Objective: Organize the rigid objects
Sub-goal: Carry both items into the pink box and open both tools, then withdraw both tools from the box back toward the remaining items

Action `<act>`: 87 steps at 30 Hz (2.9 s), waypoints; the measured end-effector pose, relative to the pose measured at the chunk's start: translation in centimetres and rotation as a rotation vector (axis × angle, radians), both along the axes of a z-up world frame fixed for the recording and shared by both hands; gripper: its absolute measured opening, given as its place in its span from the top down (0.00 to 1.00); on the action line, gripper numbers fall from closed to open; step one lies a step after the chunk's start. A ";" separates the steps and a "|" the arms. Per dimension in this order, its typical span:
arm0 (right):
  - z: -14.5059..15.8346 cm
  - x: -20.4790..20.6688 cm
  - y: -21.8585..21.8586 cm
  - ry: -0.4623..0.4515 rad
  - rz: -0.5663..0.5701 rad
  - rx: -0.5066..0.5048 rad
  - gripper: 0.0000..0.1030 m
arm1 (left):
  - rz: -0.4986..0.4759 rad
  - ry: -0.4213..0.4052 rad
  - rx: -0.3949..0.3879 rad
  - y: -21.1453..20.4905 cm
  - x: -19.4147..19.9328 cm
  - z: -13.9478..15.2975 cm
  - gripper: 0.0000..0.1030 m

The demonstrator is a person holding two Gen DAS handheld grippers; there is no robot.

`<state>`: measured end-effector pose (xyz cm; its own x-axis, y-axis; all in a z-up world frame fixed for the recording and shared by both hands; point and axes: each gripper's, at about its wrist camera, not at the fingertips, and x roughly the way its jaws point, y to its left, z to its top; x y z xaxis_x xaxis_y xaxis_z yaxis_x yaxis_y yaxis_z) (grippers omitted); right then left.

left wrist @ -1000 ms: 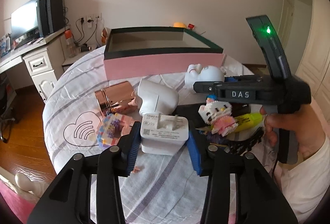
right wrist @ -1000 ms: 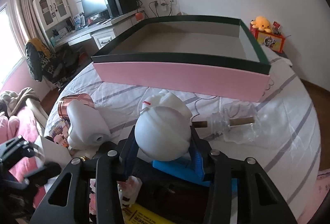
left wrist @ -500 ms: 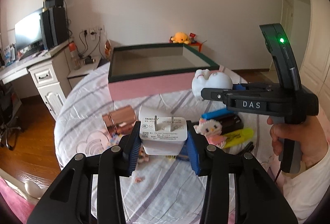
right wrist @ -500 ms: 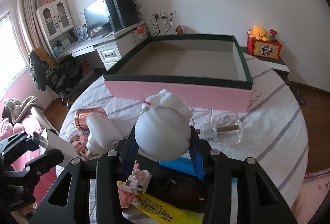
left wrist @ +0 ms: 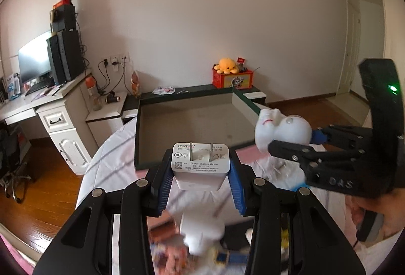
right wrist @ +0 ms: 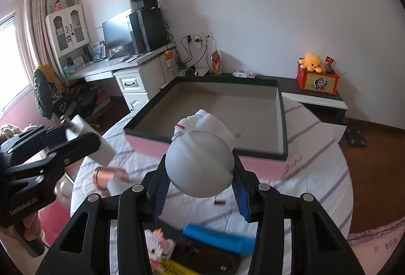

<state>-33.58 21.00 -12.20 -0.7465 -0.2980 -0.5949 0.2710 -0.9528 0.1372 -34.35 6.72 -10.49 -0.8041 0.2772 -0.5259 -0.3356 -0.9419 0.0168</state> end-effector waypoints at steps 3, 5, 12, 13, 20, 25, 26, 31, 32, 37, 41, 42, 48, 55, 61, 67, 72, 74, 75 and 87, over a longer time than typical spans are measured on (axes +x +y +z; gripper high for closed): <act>0.5 -2.0 0.2 -0.003 -0.008 0.006 0.55 | -0.003 -0.015 -0.009 0.6 -3.0 0.3 0.60; 0.5 -3.6 0.2 -0.011 -0.015 0.023 0.55 | -0.002 -0.026 -0.019 1.0 -5.3 0.4 0.60; -1.1 -9.2 -0.7 -0.096 -0.003 0.082 0.55 | 0.002 -0.137 -0.038 2.3 -12.3 -1.6 0.60; -1.6 -10.1 -0.9 -0.116 0.002 0.087 0.55 | 0.002 -0.158 -0.045 2.3 -13.1 -2.1 0.60; -4.4 -14.1 -2.7 -0.224 0.026 0.139 0.55 | 0.033 -0.296 -0.071 2.3 -17.7 -6.6 0.60; -5.6 -14.9 -3.1 -0.263 0.032 0.148 0.54 | 0.066 -0.347 -0.086 2.0 -18.6 -8.6 0.60; -5.7 -14.8 -3.2 -0.269 0.028 0.149 0.54 | 0.074 -0.349 -0.085 1.9 -18.6 -8.6 0.60; -4.5 -13.9 -2.7 -0.236 -0.019 0.128 0.39 | 0.126 -0.273 -0.091 1.0 -17.0 -6.9 0.27; -4.0 -13.6 -2.6 -0.227 -0.030 0.119 0.36 | 0.138 -0.255 -0.083 0.3 -16.9 -6.4 0.21; -0.7 -10.5 -1.5 -0.138 -0.075 0.093 0.23 | 0.189 -0.141 -0.013 -2.2 -12.7 -3.0 0.00; 2.3 -6.4 -1.4 -0.048 -0.082 0.070 0.21 | 0.220 -0.076 -0.009 -3.5 -8.1 -0.9 0.00; 3.0 -5.0 -1.5 -0.021 -0.083 0.068 0.20 | 0.221 -0.060 -0.005 -3.8 -7.1 -0.4 0.00; 5.8 2.0 -2.4 0.100 -0.095 0.068 0.00 | 0.214 0.045 0.026 -4.8 0.4 2.1 0.00; 7.3 10.6 -3.0 0.202 -0.110 0.087 0.00 | 0.211 0.121 0.036 -5.5 9.0 3.1 0.00; 6.6 15.2 -2.8 0.218 -0.162 0.068 0.00 | 0.178 0.116 0.081 -6.6 13.9 3.0 0.00; 5.9 17.5 -3.3 0.225 -0.171 0.105 0.00 | 0.169 0.154 0.041 -6.2 16.9 3.2 0.00; 5.1 18.2 -3.7 0.219 -0.170 0.124 0.00 | 0.164 0.133 0.010 -5.9 17.2 2.5 0.00; 4.7 18.4 -3.5 0.212 -0.169 0.123 0.00 | 0.168 0.120 -0.004 -5.9 17.1 2.0 0.00; 4.5 18.3 -3.5 0.203 -0.171 0.124 0.00 | 0.172 0.111 -0.011 -5.9 17.0 1.7 0.00; 0.7 15.1 -4.5 0.087 -0.156 0.127 0.00 | 0.166 0.004 -0.048 -5.8 13.9 -1.8 0.00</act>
<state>-18.53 16.47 -11.50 -0.8278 -0.1014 -0.5517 0.1241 -0.9923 -0.0039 -20.45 0.89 -12.27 -0.8389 0.1149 -0.5320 -0.1753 -0.9824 0.0642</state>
